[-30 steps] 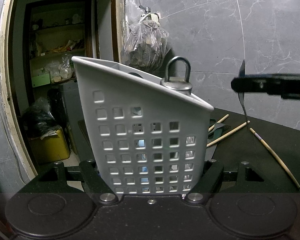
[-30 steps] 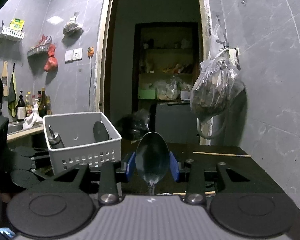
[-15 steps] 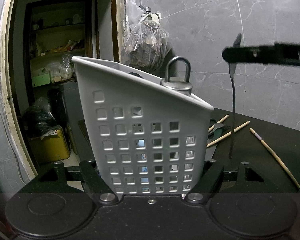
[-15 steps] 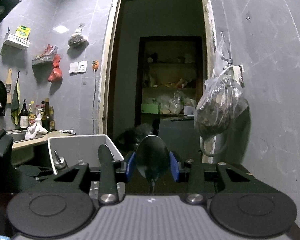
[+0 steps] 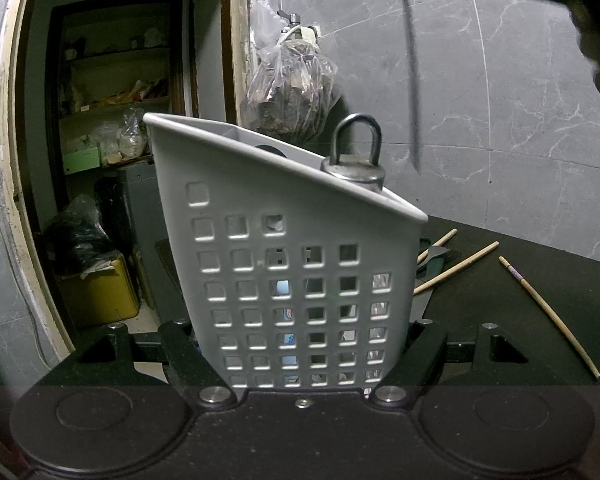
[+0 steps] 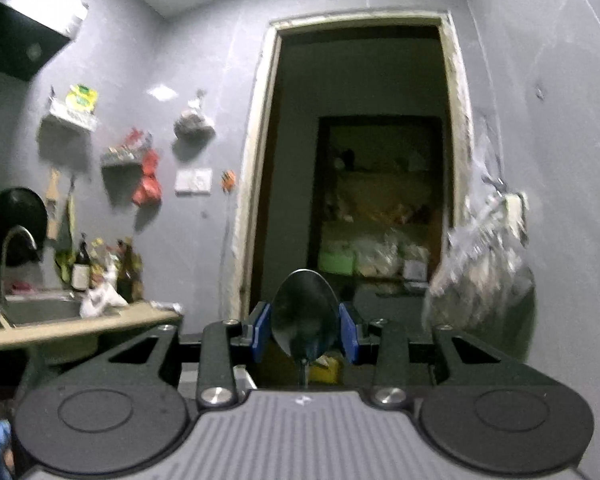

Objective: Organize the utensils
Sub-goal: 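Carry the silver spoon up over the white caddy with the right gripper, then lower the silver spoon into the caddy and open the right gripper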

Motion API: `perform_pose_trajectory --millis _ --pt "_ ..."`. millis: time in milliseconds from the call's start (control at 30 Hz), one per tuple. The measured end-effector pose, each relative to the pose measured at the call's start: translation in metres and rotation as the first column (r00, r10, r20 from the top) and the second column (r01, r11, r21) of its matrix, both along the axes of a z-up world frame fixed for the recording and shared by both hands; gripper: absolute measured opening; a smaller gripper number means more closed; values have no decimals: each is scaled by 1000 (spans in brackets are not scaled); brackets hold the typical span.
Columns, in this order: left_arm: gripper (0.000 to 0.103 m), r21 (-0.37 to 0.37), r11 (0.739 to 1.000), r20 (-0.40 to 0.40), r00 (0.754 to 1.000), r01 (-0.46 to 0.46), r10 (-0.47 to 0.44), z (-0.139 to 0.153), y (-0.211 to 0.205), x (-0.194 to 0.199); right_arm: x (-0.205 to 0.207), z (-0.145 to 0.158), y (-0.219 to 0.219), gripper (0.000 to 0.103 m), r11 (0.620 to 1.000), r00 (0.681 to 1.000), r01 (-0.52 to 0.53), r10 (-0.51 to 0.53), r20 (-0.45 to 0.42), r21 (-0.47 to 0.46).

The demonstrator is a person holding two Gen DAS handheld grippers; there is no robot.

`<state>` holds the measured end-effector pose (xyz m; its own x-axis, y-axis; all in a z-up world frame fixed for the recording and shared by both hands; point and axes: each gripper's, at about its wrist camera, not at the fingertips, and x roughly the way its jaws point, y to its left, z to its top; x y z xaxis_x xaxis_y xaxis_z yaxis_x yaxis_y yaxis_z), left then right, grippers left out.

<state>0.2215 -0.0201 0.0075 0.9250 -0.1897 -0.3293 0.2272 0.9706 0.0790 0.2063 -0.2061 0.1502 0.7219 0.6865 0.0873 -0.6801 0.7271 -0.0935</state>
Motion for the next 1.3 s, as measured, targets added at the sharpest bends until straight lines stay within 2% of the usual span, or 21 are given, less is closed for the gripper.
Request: perform_pose_trajectory --millis 100,200,533,900,1300 --pt "77 1 1000 0 1000 0 0 0 0 0 6 15 10 41 999 999 -49 48 20 21" --pt "77 1 1000 0 1000 0 0 0 0 0 10 16 22 41 996 996 -82 82 23 21" --pt "77 1 1000 0 1000 0 0 0 0 0 22 -12 49 41 988 987 -151 150 -59 -11" --pt "77 0 1000 0 1000 0 0 0 0 0 32 -54 58 41 987 981 -139 126 -150 -77" --pt "77 2 1000 0 1000 -2 2 0 -1 0 38 -79 59 42 982 966 -143 113 -231 -120"
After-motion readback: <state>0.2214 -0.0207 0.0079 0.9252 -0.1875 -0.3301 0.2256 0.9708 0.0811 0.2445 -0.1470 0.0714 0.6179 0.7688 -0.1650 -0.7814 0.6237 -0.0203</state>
